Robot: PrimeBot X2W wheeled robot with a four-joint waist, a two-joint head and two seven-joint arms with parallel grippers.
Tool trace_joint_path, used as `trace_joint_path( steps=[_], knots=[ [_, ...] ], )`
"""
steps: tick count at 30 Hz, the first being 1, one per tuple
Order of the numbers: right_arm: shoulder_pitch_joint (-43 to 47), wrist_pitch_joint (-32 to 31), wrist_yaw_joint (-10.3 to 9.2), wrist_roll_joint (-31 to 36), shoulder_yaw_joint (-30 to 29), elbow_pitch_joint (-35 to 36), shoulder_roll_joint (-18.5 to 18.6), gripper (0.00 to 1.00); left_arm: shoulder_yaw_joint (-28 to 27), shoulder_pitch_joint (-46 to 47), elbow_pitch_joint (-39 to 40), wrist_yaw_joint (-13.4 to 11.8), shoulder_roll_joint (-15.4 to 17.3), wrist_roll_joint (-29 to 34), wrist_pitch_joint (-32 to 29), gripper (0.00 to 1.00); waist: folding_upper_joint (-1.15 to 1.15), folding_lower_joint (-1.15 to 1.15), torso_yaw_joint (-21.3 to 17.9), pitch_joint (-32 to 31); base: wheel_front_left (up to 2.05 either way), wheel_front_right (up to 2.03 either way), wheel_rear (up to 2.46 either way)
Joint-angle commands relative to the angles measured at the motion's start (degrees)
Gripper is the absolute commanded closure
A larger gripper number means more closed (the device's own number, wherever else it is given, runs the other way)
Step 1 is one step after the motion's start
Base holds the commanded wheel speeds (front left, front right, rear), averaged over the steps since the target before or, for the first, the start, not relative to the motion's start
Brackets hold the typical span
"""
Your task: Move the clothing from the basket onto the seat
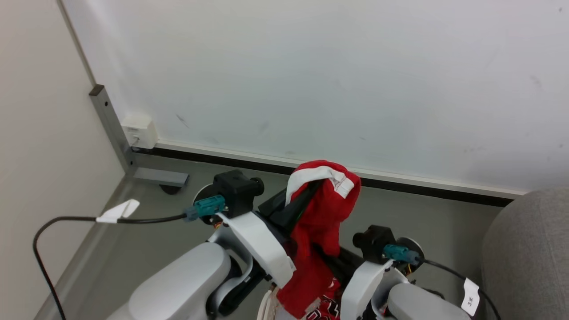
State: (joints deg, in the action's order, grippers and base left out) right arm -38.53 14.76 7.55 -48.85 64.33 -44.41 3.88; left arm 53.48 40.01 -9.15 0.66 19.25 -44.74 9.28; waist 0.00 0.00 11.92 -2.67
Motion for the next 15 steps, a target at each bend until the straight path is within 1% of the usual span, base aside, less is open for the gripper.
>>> trace_joint_path(
  steps=[1, 5, 9, 10, 11, 12, 15],
  knots=[
    [-0.7, 0.4, -0.12, 1.0, -1.3, 0.8, 0.5, 1.0, -0.2, -0.9, -0.2, -0.2, 0.6, -0.6, 0.6, 1.0, 0.0, 0.0, -0.8, 0.3, 0.0, 0.0, 0.0],
    [2.5, 0.4, -0.12, 5.8, -9.4, 4.2, 1.2, 1.0, -0.2, -1.8, -0.8, -0.5, 1.6, -0.4, 1.0, 1.0, 0.0, 0.0, -2.5, 0.8, 0.0, 0.0, 0.0],
    [6.3, 0.4, -0.12, 11.2, -19.2, 9.2, 0.7, 1.0, 0.2, -3.3, -0.9, -0.3, 2.1, -0.8, 1.4, 1.0, 0.0, 0.0, -4.1, 1.6, 0.0, 0.0, 0.0],
    [7.6, 0.4, -0.12, 12.8, -21.5, 10.5, 0.5, 1.0, 0.4, -3.5, -0.9, -0.3, 2.2, -0.7, 1.6, 0.68, 0.0, 0.0, -4.6, 1.8, 0.0, 0.0, 0.0],
    [8.9, 0.4, -0.12, 14.0, -23.7, 11.5, 0.4, 1.0, 0.5, -3.8, -0.8, -0.2, 2.2, -0.5, 1.6, 0.38, 0.0, 0.0, -5.0, 2.0, 0.0, 0.0, 0.0],
    [10.2, 0.4, -0.12, 15.2, -25.9, 12.7, 0.3, 1.0, 0.6, -4.2, -0.6, -0.1, 2.2, -0.5, 2.0, 0.0, 0.0, 0.0, -5.6, 2.2, 0.0, 0.0, 0.0],
    [13.3, 0.4, -0.12, 18.0, -31.5, 15.7, -0.2, 1.0, 1.5, -5.0, 0.3, 0.6, 2.2, 0.3, 2.9, 0.0, 0.0, 0.0, -7.5, 2.6, 0.0, 0.0, 0.0]
  ],
)
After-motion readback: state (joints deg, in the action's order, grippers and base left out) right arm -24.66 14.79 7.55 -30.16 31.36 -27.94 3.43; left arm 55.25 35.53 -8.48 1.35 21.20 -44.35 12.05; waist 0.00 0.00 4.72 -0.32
